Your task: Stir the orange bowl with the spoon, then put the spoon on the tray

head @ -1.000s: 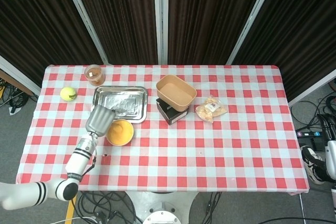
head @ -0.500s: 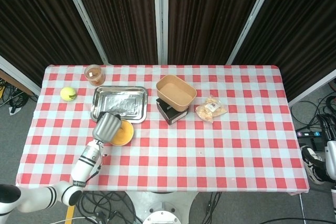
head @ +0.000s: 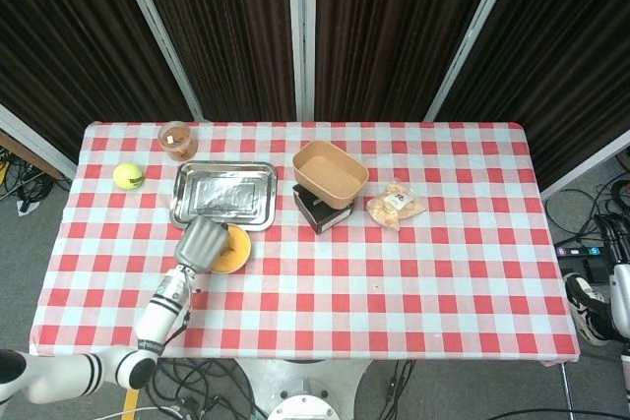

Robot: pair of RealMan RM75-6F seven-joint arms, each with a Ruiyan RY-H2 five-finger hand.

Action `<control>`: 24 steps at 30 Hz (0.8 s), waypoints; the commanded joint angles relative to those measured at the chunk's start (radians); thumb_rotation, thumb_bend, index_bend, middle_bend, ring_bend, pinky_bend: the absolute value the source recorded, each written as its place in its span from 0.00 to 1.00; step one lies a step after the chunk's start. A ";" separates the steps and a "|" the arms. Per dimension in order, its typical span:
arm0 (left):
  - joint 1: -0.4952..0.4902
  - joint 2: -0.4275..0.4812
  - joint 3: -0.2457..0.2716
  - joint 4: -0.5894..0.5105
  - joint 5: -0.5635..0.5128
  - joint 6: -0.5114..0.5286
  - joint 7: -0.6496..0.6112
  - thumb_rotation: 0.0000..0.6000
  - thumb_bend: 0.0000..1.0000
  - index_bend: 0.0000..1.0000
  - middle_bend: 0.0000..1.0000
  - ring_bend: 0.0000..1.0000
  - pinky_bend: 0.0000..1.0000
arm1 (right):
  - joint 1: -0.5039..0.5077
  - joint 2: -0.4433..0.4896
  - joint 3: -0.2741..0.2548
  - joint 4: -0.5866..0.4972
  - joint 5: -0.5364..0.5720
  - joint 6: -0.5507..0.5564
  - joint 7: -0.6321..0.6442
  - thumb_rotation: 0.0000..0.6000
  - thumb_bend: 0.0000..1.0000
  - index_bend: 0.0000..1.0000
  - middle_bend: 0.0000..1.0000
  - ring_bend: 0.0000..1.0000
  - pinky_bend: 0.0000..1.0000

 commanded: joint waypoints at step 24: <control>-0.030 0.175 -0.044 -0.179 -0.136 -0.082 -0.173 1.00 0.40 0.66 0.98 0.95 1.00 | -0.002 -0.003 0.000 0.001 -0.001 0.003 0.000 1.00 0.16 0.00 0.12 0.00 0.06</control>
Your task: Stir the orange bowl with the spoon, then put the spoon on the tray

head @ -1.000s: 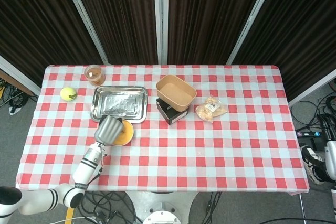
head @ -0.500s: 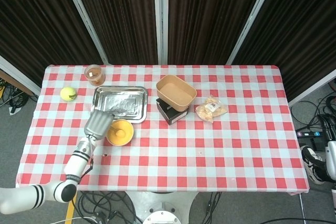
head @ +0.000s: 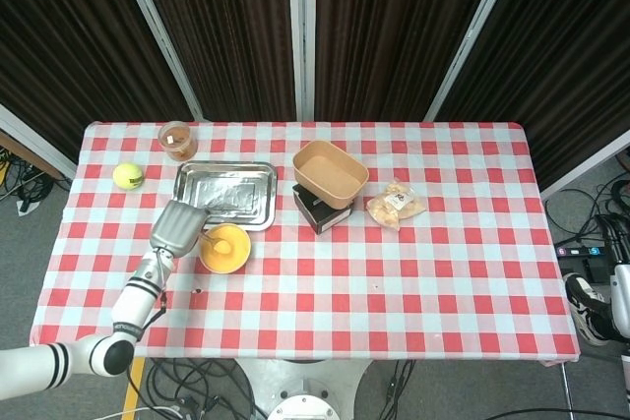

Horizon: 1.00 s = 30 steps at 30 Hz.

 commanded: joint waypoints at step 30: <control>0.009 -0.190 0.176 0.285 0.514 0.342 0.463 1.00 0.41 0.68 0.98 0.95 1.00 | -0.003 0.001 -0.001 0.003 0.000 0.000 0.005 1.00 0.16 0.00 0.12 0.00 0.06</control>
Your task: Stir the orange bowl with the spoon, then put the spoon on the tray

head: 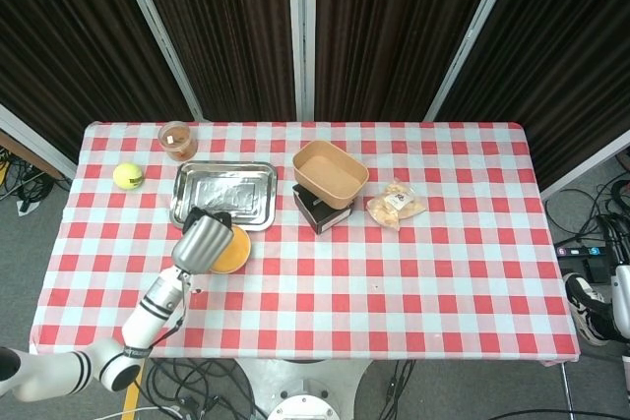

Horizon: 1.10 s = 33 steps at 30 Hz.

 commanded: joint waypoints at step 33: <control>0.062 -0.056 -0.102 0.028 0.001 -0.077 0.060 1.00 0.41 0.70 1.00 0.97 1.00 | -0.006 0.003 0.000 -0.019 -0.004 0.013 -0.025 1.00 0.15 0.00 0.12 0.00 0.06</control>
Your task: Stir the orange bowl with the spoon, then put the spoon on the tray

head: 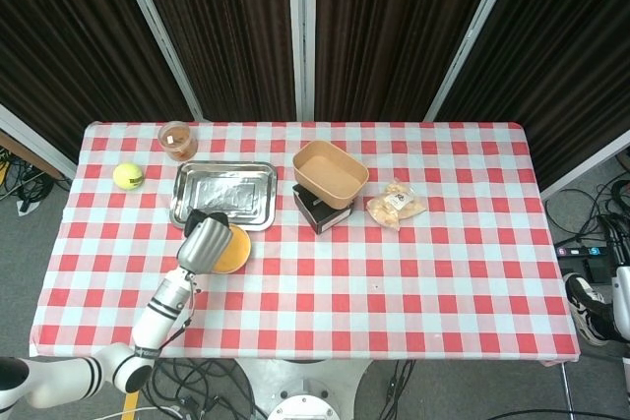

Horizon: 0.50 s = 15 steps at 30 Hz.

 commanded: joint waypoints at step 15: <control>-0.020 0.087 -0.157 -0.082 -0.139 -0.164 -0.610 1.00 0.40 0.65 1.00 0.97 1.00 | 0.002 0.000 0.002 0.000 0.005 -0.006 -0.002 1.00 0.16 0.00 0.12 0.00 0.06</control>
